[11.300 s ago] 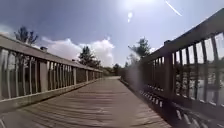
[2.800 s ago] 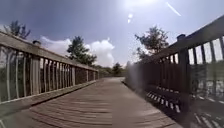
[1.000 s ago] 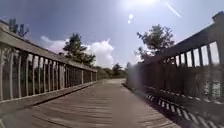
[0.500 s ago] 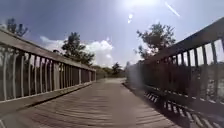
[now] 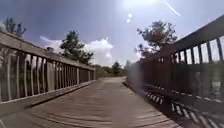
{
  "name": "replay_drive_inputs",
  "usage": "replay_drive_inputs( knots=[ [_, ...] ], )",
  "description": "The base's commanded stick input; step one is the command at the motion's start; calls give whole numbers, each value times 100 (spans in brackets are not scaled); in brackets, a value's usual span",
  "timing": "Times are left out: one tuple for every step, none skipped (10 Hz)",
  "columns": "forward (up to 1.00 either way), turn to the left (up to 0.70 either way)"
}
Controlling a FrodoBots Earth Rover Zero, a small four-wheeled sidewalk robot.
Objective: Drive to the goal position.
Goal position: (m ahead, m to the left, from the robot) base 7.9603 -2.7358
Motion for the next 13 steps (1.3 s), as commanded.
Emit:
replay_drive_inputs(
  knots=[
    [45, 2],
    [45, 2],
    [45, 2],
    [45, 2],
    [45, 2],
    [45, 2],
    [45, 2],
    [45, 2],
    [45, 2],
    [45, 2],
    [45, 2],
    [45, 2],
    [45, 2]
  ],
)
